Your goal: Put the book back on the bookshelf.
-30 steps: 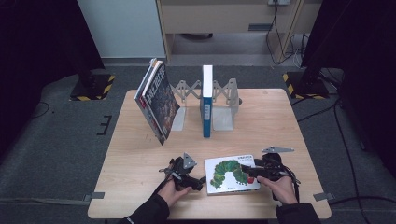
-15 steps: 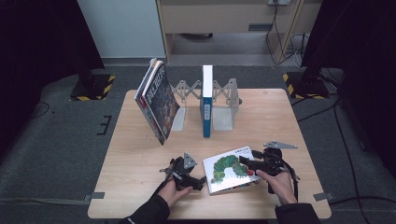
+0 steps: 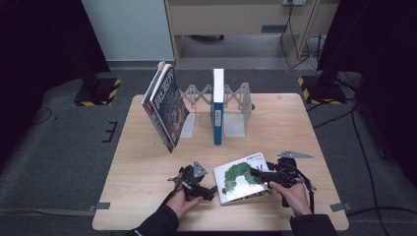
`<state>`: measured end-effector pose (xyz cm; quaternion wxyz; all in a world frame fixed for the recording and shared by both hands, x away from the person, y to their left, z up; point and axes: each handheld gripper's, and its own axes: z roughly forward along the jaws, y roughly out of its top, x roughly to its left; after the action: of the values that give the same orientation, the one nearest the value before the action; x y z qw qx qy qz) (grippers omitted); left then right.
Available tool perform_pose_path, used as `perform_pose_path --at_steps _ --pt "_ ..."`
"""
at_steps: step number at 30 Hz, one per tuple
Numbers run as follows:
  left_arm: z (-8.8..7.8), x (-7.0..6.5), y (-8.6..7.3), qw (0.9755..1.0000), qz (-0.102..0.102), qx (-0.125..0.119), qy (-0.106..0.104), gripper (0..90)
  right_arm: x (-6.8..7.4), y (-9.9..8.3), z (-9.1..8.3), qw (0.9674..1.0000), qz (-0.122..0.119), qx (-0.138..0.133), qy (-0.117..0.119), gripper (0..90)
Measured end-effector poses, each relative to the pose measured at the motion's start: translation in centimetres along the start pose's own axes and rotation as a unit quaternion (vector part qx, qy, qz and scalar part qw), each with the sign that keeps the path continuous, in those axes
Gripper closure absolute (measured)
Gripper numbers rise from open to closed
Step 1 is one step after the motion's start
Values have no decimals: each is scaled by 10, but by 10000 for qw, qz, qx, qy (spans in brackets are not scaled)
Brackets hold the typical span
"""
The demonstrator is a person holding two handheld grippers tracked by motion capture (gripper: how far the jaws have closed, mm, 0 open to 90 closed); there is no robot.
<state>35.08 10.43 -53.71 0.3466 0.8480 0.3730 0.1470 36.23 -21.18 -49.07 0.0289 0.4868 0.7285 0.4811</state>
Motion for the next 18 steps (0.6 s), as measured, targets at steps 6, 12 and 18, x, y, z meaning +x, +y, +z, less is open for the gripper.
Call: perform_pose_path --at_steps 6,12,18 --pt "0 0 0 10000 2 0 1 0 2 1 7 9997 -100 200 -63 200" --pt "0 0 0 10000 2 2 0 0 1 0 11 9993 -152 345 31 188" --pt "0 0 0 10000 2 -7 -4 0 -1 0 18 9980 -182 607 21 231"
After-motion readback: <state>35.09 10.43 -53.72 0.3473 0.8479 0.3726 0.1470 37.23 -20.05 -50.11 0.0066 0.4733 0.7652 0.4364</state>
